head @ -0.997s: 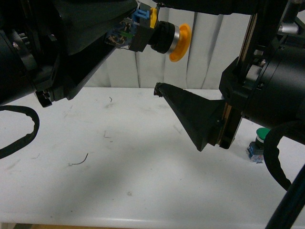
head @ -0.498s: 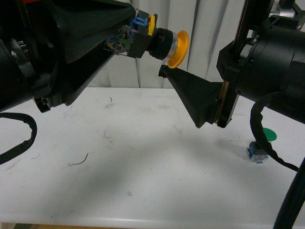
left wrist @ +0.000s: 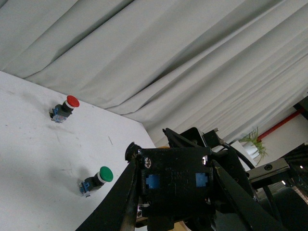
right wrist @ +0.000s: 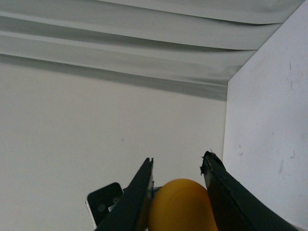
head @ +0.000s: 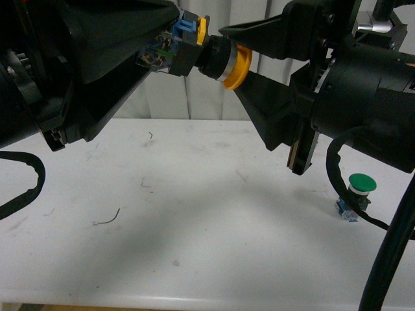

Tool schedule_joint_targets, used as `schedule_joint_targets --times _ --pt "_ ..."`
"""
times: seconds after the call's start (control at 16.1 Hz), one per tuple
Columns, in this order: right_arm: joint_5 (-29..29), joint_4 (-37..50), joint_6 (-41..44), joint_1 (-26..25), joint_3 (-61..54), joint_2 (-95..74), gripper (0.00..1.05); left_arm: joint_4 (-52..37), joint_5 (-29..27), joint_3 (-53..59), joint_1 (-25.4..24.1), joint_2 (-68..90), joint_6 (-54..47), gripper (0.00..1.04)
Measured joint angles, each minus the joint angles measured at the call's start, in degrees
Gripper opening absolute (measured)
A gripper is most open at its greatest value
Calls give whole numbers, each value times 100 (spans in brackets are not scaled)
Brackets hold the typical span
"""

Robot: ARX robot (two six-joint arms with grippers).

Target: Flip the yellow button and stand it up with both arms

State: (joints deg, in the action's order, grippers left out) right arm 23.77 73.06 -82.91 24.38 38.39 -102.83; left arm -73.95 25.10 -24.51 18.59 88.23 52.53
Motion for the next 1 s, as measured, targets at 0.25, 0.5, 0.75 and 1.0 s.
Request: schedule_joint_targets --times 0.25,0.5,0.75,1.0 --pt "-125 59 22 -24 2 2 2 44 -4 59 -42 0 -24 35" --pt "-48 57 7 -85 11 2 2 42 -4 59 -24 0 -22 35" --pt "48 37 205 -173 -13 136 18 44 24 57 -24 -4 -24 35" --pt "577 59 667 -411 -245 435 66 35 48 57 -85 -107 -22 35"
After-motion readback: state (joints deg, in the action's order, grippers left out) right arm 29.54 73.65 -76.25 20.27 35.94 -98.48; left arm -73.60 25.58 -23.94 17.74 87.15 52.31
